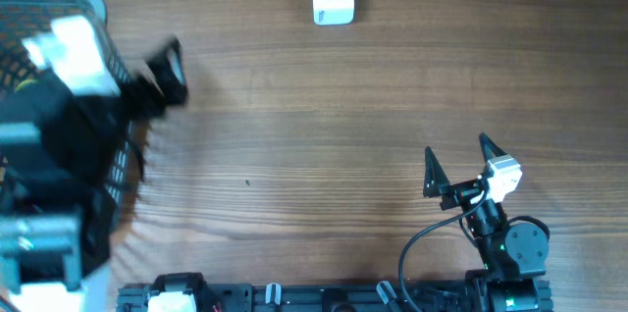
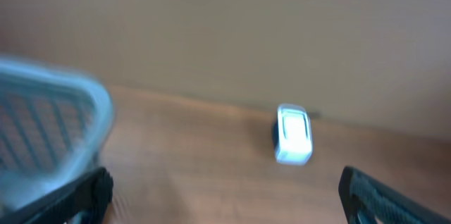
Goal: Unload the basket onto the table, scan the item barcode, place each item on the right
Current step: 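Reach the left gripper into the basket and grasp the yellow Mentos bottle, then carry the Mentos bottle with the left gripper and place it on the table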
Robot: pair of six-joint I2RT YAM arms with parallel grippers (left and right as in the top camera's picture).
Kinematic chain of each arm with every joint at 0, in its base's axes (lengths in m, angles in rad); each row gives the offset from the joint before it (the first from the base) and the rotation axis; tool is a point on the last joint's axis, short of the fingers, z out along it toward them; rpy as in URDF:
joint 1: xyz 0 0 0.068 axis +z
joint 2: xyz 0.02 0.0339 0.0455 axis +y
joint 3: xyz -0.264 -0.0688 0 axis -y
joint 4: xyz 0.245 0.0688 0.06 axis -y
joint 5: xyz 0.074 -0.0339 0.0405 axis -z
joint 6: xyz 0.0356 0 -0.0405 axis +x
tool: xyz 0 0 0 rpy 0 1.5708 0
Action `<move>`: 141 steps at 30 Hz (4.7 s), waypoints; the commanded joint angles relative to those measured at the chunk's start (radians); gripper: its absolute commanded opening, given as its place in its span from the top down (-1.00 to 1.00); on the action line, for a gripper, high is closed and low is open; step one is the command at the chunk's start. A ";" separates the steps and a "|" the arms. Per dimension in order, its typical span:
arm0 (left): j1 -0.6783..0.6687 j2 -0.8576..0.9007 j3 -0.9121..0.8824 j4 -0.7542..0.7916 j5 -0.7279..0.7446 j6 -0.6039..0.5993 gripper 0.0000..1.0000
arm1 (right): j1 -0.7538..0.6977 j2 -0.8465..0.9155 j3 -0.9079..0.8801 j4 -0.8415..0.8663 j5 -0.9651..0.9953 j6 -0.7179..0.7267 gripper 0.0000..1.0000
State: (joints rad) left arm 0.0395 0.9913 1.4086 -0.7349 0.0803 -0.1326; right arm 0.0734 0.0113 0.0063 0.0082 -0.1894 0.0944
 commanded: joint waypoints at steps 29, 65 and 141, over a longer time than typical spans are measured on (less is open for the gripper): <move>0.630 0.969 0.224 0.050 -0.195 -0.264 -1.00 | 0.006 -0.007 -0.001 0.005 0.010 0.017 -1.00; 0.510 1.150 0.220 0.132 -0.194 -0.264 -0.42 | 0.006 -0.006 -0.001 0.005 0.010 0.017 -1.00; -0.333 0.675 0.220 -0.045 0.048 -0.278 0.05 | 0.006 -0.006 -0.001 0.005 0.010 0.017 -1.00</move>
State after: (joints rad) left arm -0.2138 1.5723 1.6260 -0.7830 0.1486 -0.4057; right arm 0.0734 0.0109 0.0063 0.0078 -0.1894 0.0940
